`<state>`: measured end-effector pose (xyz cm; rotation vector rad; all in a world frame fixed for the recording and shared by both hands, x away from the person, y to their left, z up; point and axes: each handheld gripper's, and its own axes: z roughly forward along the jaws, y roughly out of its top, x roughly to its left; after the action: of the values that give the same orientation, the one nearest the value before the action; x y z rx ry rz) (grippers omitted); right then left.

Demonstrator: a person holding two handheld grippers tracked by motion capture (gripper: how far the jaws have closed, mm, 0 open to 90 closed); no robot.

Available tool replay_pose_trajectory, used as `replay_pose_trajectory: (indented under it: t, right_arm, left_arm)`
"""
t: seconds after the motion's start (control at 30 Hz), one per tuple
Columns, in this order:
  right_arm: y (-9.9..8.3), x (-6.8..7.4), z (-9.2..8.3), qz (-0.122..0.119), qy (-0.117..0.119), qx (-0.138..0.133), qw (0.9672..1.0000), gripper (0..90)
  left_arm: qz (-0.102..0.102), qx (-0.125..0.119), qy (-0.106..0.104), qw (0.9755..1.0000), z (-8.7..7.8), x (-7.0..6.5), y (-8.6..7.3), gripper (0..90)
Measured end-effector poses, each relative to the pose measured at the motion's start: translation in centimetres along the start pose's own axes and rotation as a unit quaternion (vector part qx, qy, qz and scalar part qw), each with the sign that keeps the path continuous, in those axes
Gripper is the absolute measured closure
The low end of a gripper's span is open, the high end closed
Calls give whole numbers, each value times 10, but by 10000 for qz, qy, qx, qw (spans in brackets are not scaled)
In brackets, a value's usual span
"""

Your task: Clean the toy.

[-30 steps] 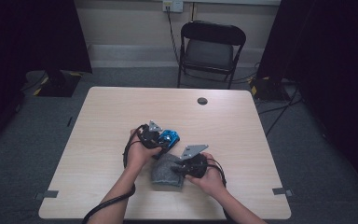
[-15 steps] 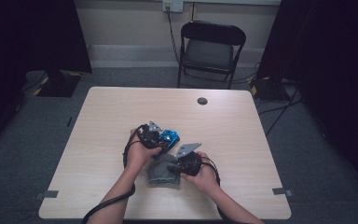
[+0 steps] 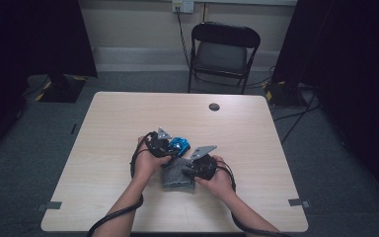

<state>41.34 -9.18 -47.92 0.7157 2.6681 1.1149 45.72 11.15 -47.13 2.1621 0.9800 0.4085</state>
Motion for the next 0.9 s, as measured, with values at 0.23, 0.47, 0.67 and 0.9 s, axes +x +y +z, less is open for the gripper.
replay_pose_trajectory:
  t: [0.23,0.47,0.67,0.9]
  right_arm:
    - [-2,-13,-1,232,-67,-46,9997,749]
    - [-3,-27,-4,374,-260,-10,9990,749]
    - [-3,-37,-5,420,-371,21,9984,749]
    - [-4,-46,-5,551,-382,-40,9977,749]
  left_arm:
    - [-9,-27,6,10000,0,0,0,444]
    - [-29,-22,-32,10000,0,0,-1,444]
    - [-29,-26,-26,10000,0,0,-1,444]
    - [-42,-38,-19,10000,0,-1,-1,445]
